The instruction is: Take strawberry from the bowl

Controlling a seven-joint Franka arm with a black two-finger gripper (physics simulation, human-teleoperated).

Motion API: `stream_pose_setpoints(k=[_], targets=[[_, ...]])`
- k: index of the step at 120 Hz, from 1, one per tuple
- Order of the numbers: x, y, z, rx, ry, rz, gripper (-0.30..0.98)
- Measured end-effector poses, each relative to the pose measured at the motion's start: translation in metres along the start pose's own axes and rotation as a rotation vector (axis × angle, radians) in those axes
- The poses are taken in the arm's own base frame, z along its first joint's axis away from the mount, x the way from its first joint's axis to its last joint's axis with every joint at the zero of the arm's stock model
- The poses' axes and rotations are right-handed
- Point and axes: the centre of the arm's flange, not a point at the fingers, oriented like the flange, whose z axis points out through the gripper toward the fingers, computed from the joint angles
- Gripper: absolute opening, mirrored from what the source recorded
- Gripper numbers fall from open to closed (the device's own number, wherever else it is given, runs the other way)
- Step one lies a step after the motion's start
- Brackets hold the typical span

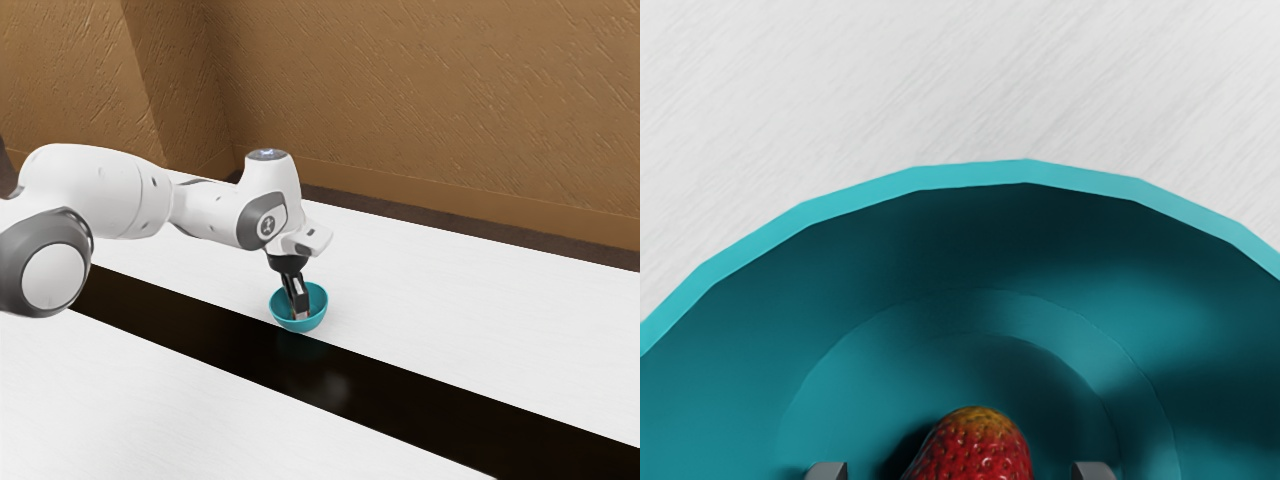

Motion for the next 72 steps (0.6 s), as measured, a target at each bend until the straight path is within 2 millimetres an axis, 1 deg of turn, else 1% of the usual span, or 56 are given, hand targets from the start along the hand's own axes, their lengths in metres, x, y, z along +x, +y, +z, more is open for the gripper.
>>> stream_pose_setpoints(k=[17, 26, 34, 54, 72], targets=[[0.0025, 0.0029, 0.0034, 0.000, -0.001, 0.002, 0.22], [0.0028, 0.0031, 0.0051, 0.000, -0.001, 0.001, 0.28], [0.0031, 0.0032, 0.0052, 0.000, 0.001, 0.001, 0.30], [0.0040, 0.0033, 0.0035, 0.003, 0.003, 0.000, 0.17], [0.0050, 0.0038, -0.0001, 0.013, 0.005, 0.002, 0.13]])
